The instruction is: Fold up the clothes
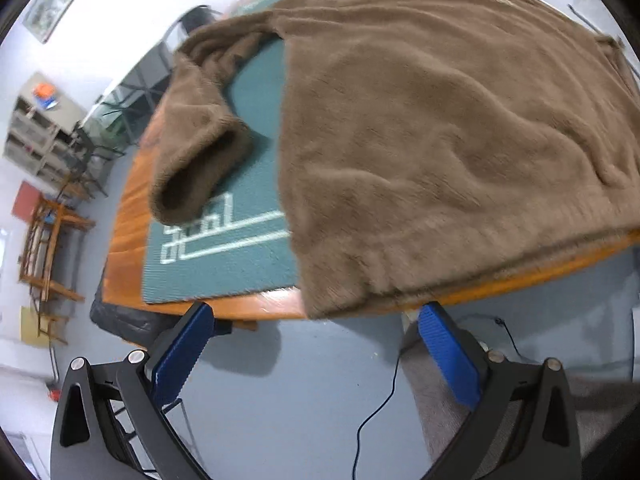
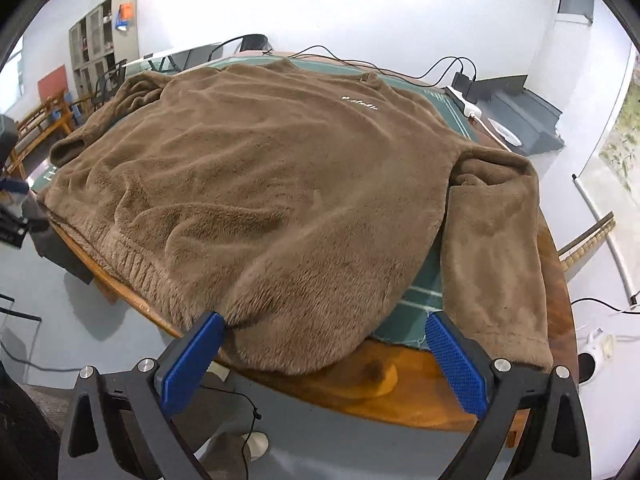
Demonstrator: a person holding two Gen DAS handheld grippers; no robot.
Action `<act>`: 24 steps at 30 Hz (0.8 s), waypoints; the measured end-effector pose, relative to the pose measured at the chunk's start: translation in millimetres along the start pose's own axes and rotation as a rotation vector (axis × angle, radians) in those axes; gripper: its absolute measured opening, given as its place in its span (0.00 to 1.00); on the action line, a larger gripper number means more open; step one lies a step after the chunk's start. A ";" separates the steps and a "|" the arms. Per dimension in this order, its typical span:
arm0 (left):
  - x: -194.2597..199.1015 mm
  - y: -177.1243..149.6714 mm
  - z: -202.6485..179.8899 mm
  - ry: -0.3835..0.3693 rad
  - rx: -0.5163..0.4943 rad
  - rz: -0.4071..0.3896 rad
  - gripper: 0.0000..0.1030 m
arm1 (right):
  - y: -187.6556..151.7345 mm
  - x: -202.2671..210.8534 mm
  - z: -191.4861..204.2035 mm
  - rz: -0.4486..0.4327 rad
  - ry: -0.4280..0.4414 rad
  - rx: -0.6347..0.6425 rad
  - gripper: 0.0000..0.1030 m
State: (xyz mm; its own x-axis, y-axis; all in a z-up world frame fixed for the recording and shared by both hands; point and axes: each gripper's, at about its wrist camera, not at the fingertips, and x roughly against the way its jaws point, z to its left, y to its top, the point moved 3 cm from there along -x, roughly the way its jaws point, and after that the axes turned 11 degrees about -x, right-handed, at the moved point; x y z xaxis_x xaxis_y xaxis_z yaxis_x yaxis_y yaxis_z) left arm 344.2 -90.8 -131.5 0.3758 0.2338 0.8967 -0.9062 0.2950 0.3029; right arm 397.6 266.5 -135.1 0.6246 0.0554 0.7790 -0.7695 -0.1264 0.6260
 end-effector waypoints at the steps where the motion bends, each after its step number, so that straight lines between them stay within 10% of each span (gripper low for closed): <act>1: -0.1 1.6 6.6 -0.016 0.039 -0.003 1.00 | -1.6 2.5 1.7 -0.004 0.002 0.005 0.99; 8: -10.0 14.6 23.7 0.008 0.140 0.000 1.00 | -9.0 7.9 8.4 -0.015 0.001 -0.018 1.00; 17: -10.2 37.2 -6.3 0.007 -0.100 -0.100 1.00 | -28.6 27.6 27.8 -0.041 -0.097 -0.066 1.00; 24: -15.4 34.5 13.2 -0.043 -0.094 -0.127 1.00 | -26.3 21.6 71.9 -0.002 -0.114 -0.031 0.99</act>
State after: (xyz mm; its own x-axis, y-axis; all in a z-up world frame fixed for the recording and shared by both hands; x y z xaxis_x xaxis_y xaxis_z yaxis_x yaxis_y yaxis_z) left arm 304.6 -96.4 -130.6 0.4757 0.1497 0.8668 -0.8290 0.4056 0.3849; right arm 440.9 199.8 -137.4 0.6361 -0.0577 0.7695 -0.7707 -0.0952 0.6300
